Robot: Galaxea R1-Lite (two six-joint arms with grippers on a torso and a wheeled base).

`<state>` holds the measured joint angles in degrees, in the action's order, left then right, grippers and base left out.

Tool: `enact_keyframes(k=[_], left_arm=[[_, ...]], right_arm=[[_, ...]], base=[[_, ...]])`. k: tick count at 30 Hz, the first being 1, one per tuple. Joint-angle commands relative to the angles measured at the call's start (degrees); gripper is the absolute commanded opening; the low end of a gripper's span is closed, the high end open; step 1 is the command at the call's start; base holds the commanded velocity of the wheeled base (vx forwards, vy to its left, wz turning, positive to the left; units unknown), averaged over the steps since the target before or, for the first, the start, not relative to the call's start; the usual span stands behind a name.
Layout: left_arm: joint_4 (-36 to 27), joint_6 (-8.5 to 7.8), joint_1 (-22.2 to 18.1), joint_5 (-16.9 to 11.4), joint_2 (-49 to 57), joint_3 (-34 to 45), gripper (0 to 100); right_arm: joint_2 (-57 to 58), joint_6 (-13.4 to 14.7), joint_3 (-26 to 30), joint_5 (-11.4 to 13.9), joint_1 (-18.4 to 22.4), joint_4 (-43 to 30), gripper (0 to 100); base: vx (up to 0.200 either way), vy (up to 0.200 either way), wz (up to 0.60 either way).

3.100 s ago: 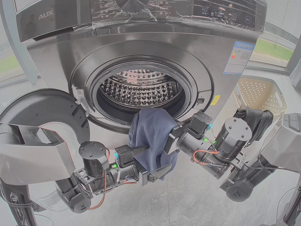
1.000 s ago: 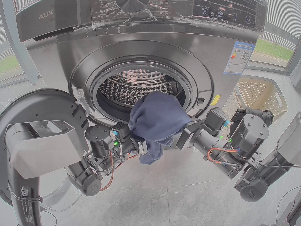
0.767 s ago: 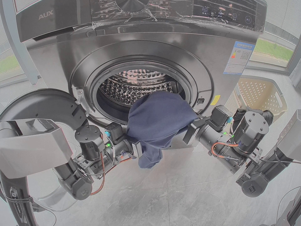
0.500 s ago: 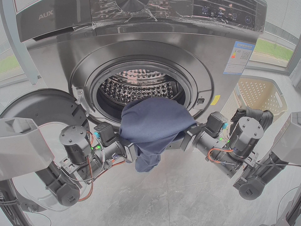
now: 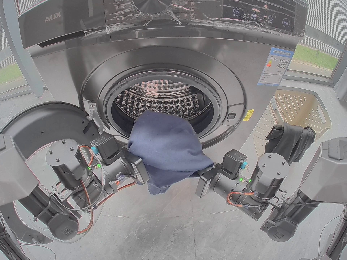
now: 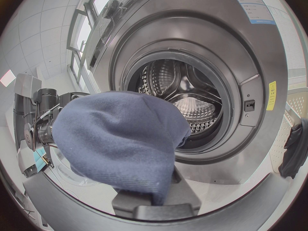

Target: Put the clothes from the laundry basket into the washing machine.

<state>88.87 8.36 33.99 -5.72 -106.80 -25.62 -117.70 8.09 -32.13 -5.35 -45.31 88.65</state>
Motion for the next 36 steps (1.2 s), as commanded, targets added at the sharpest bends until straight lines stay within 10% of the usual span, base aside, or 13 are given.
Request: enact_keyframes(k=[1,2,3,13,19,36], left_arm=[[0.08,0.07,0.03,0.0,0.72,-0.04,0],[0.08,0.07,0.03,0.0,0.81,0.05,0],[0.16,0.07,0.03,0.0,0.81,0.05,0],[0.08,-0.1,-0.24,0.27,2.74,0.4,0],[0.08,-0.54,-0.06,0.53,4.76,3.74,0],[-0.01,-1.24,0.2,0.44,6.87,8.31,0]], right_arm=[[0.01,-0.1,0.23,-0.01,-0.3,-0.06,0],[0.19,-0.01,0.14,-0.01,-0.3,0.03,0],[0.37,0.17,0.14,-0.01,-0.39,0.03,100],[9.86,-0.54,11.39,1.92,0.75,-0.14,100],[17.68,-3.17,22.29,8.87,0.84,-0.14,100],[17.5,-3.17,17.37,9.13,13.85,-0.41,100]], base=[[0.0,0.0,0.0],[0.0,0.0,0.0],[0.0,0.0,0.0],[0.0,0.0,0.0],[0.0,0.0,0.0],[0.0,0.0,0.0]])
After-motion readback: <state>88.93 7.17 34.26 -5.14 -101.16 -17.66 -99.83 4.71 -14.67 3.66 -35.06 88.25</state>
